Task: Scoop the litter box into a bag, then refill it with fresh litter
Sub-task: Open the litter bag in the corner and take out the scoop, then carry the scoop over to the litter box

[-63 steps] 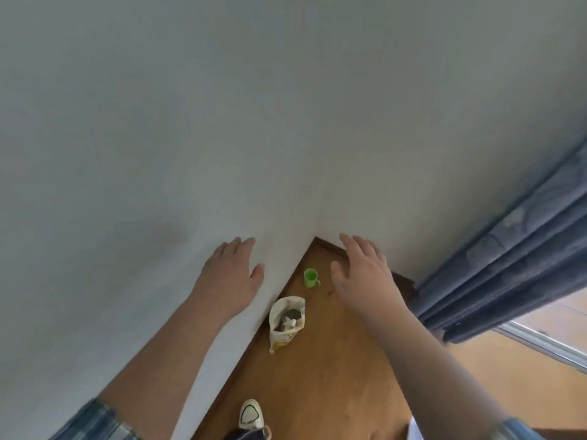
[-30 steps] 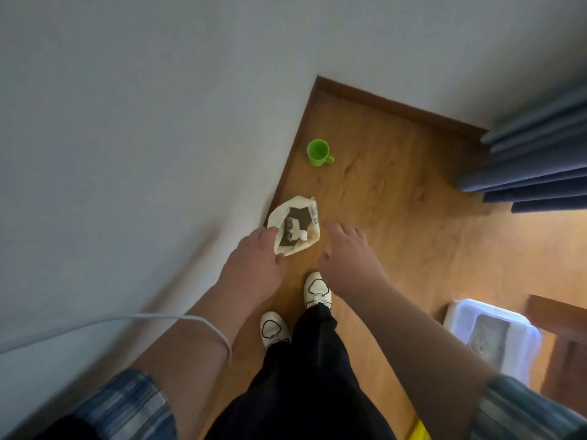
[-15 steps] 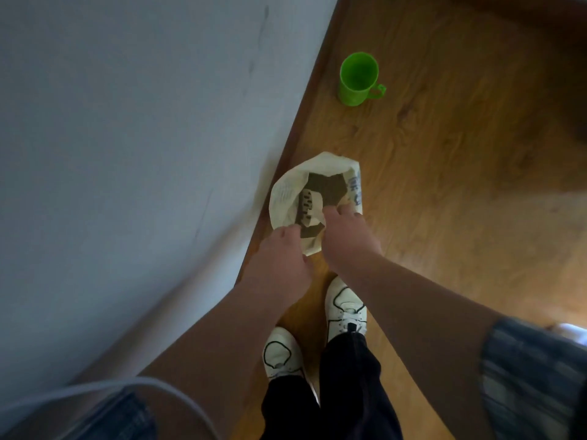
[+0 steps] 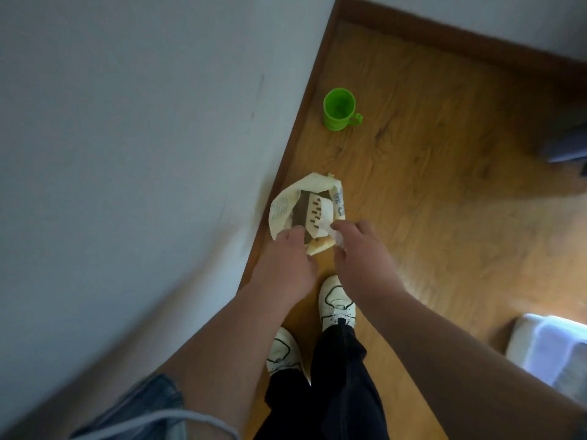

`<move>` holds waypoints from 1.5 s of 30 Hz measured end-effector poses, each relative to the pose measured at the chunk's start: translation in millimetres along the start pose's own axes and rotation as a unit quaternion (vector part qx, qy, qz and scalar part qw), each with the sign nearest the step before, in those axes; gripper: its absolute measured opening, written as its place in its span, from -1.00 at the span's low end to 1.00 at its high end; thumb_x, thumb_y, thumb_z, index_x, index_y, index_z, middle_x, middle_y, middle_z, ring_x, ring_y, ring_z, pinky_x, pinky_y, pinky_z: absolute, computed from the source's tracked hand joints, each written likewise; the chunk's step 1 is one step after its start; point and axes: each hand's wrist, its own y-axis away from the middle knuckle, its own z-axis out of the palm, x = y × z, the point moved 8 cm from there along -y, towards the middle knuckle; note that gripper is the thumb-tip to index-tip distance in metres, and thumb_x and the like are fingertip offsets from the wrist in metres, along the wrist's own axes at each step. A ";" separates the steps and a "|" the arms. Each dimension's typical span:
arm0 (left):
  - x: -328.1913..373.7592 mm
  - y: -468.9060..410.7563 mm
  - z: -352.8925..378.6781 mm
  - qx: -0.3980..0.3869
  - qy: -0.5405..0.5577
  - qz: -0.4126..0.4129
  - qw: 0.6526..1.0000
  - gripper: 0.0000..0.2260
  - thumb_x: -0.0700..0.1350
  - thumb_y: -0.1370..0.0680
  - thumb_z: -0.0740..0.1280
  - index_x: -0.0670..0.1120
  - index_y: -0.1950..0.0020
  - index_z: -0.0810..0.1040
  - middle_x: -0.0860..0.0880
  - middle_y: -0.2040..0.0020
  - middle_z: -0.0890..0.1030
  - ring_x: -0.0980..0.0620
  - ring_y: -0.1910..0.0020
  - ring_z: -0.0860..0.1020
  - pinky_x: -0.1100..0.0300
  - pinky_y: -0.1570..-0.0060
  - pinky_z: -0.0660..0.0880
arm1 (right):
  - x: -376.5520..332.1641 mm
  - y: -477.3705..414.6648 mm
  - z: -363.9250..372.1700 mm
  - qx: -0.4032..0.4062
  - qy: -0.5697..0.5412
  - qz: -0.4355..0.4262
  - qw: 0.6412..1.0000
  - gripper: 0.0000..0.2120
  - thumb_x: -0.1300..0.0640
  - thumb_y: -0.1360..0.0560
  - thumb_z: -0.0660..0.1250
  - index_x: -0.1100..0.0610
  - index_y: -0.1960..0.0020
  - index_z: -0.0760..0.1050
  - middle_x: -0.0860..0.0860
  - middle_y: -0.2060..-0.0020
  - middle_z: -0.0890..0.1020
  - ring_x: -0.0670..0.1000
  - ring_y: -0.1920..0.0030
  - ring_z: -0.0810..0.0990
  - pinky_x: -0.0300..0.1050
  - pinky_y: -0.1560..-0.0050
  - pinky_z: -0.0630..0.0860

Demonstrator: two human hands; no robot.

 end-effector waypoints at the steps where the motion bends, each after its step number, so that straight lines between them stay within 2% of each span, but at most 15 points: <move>1: 8.1 11.3 -11.4 0.000 0.005 -0.001 1.000 -0.52 -0.07 -0.59 0.25 0.01 -0.51 0.25 -0.04 -0.41 0.40 -0.05 -0.29 0.47 0.11 -0.13 0.49 | -7.0 14.5 -18.5 0.004 -0.009 -0.005 1.000 -0.59 0.21 -0.61 0.19 -0.03 -0.43 0.35 -0.05 -0.28 0.41 -0.04 -0.15 0.51 -0.21 -0.03 0.50; 4: 29.5 56.4 -59.2 0.009 0.019 -0.017 1.000 -0.49 -0.05 -0.59 0.27 0.05 -0.52 0.22 0.01 -0.44 0.38 -0.05 -0.32 0.46 0.07 -0.20 0.52 | -32.3 64.5 -79.3 0.015 -0.039 -0.008 0.999 -0.58 0.17 -0.61 0.22 -0.04 -0.45 0.36 -0.09 -0.27 0.42 -0.10 -0.13 0.52 -0.30 -0.03 0.45; 7: 58.4 111.2 -121.2 0.030 0.021 0.007 0.999 -0.54 0.01 -0.56 0.30 0.10 -0.44 0.29 0.03 -0.35 0.47 -0.02 -0.20 0.55 0.05 -0.10 0.60 | -63.6 125.0 -146.3 0.043 -0.073 -0.007 0.996 -0.61 0.14 -0.60 0.25 -0.08 -0.40 0.40 -0.16 -0.14 0.43 -0.22 0.05 0.50 -0.43 0.17 0.39; 12: 122.6 205.2 -230.8 0.089 0.006 0.036 0.995 -0.48 -0.04 -0.60 0.30 0.06 -0.53 0.20 0.00 -0.50 0.32 -0.08 -0.40 0.42 0.05 -0.26 0.45 | -121.3 221.5 -256.2 0.130 -0.132 -0.027 0.982 -0.66 0.15 -0.58 0.30 -0.13 -0.31 0.45 -0.22 -0.04 0.45 -0.22 0.05 0.51 -0.39 0.16 0.44; 15: 178.1 279.4 -293.8 0.121 0.026 0.101 0.987 -0.49 -0.07 -0.62 0.26 0.04 -0.54 0.17 -0.02 -0.50 0.29 -0.07 -0.40 0.41 0.17 -0.18 0.40 | -158.9 293.9 -328.2 0.201 -0.155 -0.049 0.966 -0.67 0.15 -0.57 0.31 -0.17 -0.27 0.46 -0.27 -0.03 0.46 -0.23 0.04 0.51 -0.38 0.15 0.45; 18: 235.2 353.6 -354.1 0.146 0.043 0.177 0.972 -0.50 -0.10 -0.62 0.24 0.02 -0.54 0.18 -0.05 -0.50 0.29 -0.05 -0.35 0.44 0.22 -0.11 0.36 | -192.7 366.3 -400.7 0.279 -0.166 -0.065 0.943 -0.68 0.14 -0.56 0.31 -0.21 -0.22 0.45 -0.28 -0.01 0.46 -0.20 0.06 0.51 -0.31 0.10 0.52; 20: 272.0 403.1 -394.5 0.169 0.043 0.229 0.958 -0.48 -0.09 -0.62 0.22 0.01 -0.56 0.14 -0.05 -0.53 0.23 -0.06 -0.38 0.42 0.13 -0.25 0.41 | -211.8 417.0 -449.0 0.335 -0.166 -0.083 0.924 -0.68 0.13 -0.56 0.31 -0.24 -0.20 0.44 -0.26 0.02 0.48 -0.23 0.07 0.50 -0.38 0.13 0.44; 23: 318.8 471.1 -443.6 0.193 0.062 0.291 0.935 -0.46 -0.04 -0.62 0.21 0.02 -0.57 0.12 -0.08 -0.55 0.22 -0.06 -0.41 0.38 0.08 -0.37 0.31 | -233.9 495.1 -509.5 0.404 -0.177 -0.116 0.890 -0.68 0.13 -0.57 0.32 -0.26 -0.18 0.42 -0.21 0.00 0.52 -0.27 0.05 0.51 -0.44 0.12 0.40; 28: 390.5 578.8 -498.5 0.213 0.129 0.381 0.891 -0.48 0.12 -0.61 0.20 0.09 -0.54 0.14 -0.05 -0.51 0.29 -0.06 -0.35 0.45 -0.02 -0.35 0.37 | -256.4 605.0 -585.2 0.477 -0.238 -0.169 0.829 -0.70 0.14 -0.56 0.34 -0.24 -0.16 0.49 -0.20 -0.03 0.60 -0.17 0.04 0.60 -0.21 -0.04 0.52; 31: 427.6 634.9 -515.7 0.231 0.145 0.438 0.856 -0.49 0.09 -0.62 0.22 0.04 -0.53 0.17 -0.09 -0.45 0.36 -0.06 -0.28 0.49 0.04 -0.31 0.40 | -263.3 660.3 -618.3 0.506 -0.263 -0.211 0.794 -0.67 0.23 -0.54 0.35 -0.18 -0.13 0.53 -0.19 0.04 0.64 -0.14 0.09 0.63 -0.18 0.02 0.52; 34: 455.2 679.1 -515.8 0.264 0.124 0.478 0.829 -0.49 0.07 -0.62 0.23 0.02 -0.53 0.19 -0.10 -0.41 0.39 -0.06 -0.24 0.52 0.08 -0.27 0.40 | -252.8 701.0 -633.8 0.518 -0.275 -0.238 0.774 -0.68 0.26 -0.54 0.35 -0.15 -0.13 0.54 -0.18 0.09 0.64 -0.09 0.14 0.64 -0.06 0.04 0.56; 37: 482.4 711.9 -498.4 0.250 0.163 0.498 0.814 -0.56 -0.03 -0.62 0.26 -0.02 -0.48 0.27 -0.03 -0.23 0.47 -0.01 -0.07 0.53 0.16 -0.11 0.43 | -222.0 730.5 -642.1 0.535 -0.280 -0.241 0.760 -0.68 0.26 -0.54 0.35 -0.15 -0.12 0.54 -0.17 0.06 0.65 -0.08 0.09 0.65 -0.10 0.03 0.59; 39: 502.8 728.0 -479.8 0.243 0.197 0.504 0.805 -0.59 -0.10 -0.61 0.28 -0.05 -0.45 0.33 0.02 -0.12 0.49 -0.01 0.03 0.54 0.10 -0.08 0.50 | -192.9 751.8 -648.1 0.546 -0.281 -0.232 0.754 -0.68 0.25 -0.54 0.35 -0.15 -0.12 0.52 -0.12 0.04 0.65 -0.13 0.18 0.64 -0.23 0.21 0.55; 42: 543.3 751.6 -433.0 0.215 0.233 0.517 0.795 -0.61 -0.15 -0.58 0.28 -0.06 -0.42 0.39 0.07 -0.05 0.52 -0.05 -0.03 0.59 -0.10 -0.15 0.54 | -135.1 789.2 -661.3 0.567 -0.255 -0.188 0.760 -0.74 0.24 -0.53 0.38 -0.08 -0.08 0.47 0.03 0.16 0.61 -0.18 0.48 0.48 -0.34 0.48 0.39; 45: 598.0 786.2 -366.2 0.171 0.230 0.558 0.779 -0.62 -0.18 -0.57 0.27 -0.06 -0.40 0.40 0.06 -0.09 0.52 0.00 -0.10 0.57 -0.12 -0.19 0.53 | -72.5 836.5 -681.5 0.611 -0.193 -0.121 0.758 -0.76 0.23 -0.49 0.41 -0.01 -0.01 0.40 0.05 0.21 0.56 -0.14 0.46 0.45 -0.36 0.48 0.39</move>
